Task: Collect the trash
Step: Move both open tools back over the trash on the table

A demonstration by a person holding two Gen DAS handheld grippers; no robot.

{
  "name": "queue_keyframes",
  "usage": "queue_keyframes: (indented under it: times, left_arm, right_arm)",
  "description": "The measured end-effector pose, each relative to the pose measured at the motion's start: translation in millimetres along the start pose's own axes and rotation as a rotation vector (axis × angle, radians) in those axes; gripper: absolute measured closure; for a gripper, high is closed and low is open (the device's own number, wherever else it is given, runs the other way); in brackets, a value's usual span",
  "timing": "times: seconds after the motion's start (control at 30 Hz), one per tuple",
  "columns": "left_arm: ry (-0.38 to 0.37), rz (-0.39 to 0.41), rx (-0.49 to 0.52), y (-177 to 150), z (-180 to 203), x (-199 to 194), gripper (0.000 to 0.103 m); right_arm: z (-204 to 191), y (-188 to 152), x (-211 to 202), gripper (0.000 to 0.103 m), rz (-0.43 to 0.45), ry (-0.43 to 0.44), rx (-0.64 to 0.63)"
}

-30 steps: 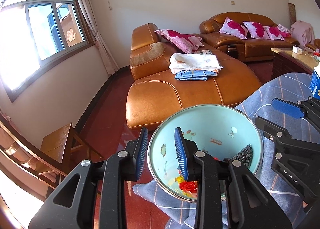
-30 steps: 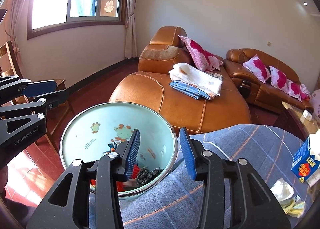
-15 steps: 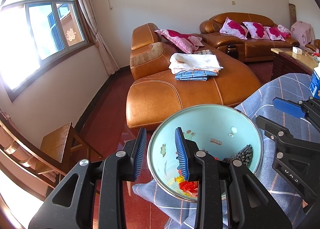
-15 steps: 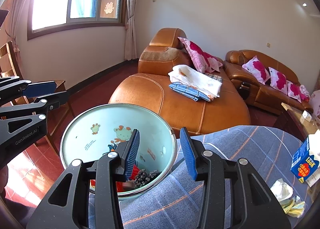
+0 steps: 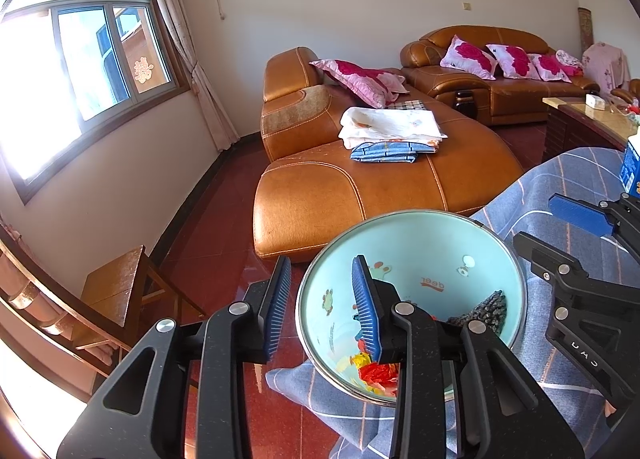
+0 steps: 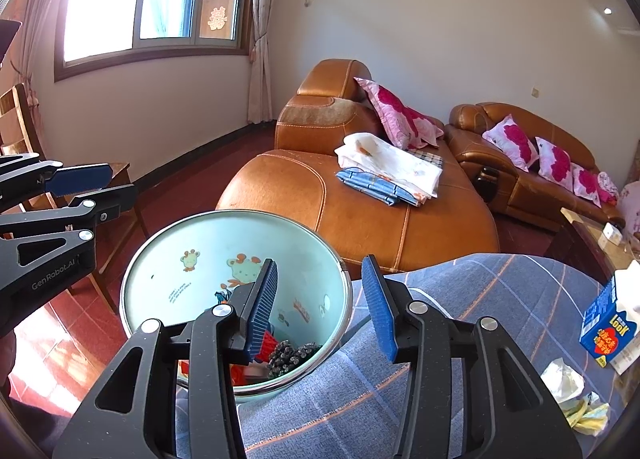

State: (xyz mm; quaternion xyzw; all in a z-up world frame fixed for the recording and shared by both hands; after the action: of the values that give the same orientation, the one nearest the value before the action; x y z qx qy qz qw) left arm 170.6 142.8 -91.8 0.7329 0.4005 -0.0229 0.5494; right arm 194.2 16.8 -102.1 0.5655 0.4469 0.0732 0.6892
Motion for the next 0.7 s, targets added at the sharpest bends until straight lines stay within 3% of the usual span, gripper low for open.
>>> queue_keyframes:
  times: [0.43,0.57,0.7]
  left_arm:
    - [0.0,0.002,-0.005,1.4,-0.6,0.8,0.065]
    - [-0.002,0.006,-0.007,2.5,0.0,-0.6,0.056]
    - [-0.01,0.01,-0.011,4.5,-0.5,-3.2,0.054]
  right_arm:
    - [-0.9,3.3,-3.9,0.056,0.016,-0.017,-0.016]
    - [-1.9,4.4,-5.0,0.054,0.026,-0.03,-0.022]
    - [-2.0,4.6,-8.9,0.051,0.044,-0.053,-0.026]
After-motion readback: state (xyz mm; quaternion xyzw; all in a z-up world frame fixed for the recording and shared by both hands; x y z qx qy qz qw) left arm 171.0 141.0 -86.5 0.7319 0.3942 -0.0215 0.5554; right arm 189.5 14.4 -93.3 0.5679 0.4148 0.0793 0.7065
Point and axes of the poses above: each gripper's, at about its wrist camera, not at the fingertips, and x roughly the way its jaws point, z to its right, y to its top, the point moved 8 cm from there along x, roughly the way its jaws point, and after that the axes turned 15 degrees about y, right-handed, at the moved point
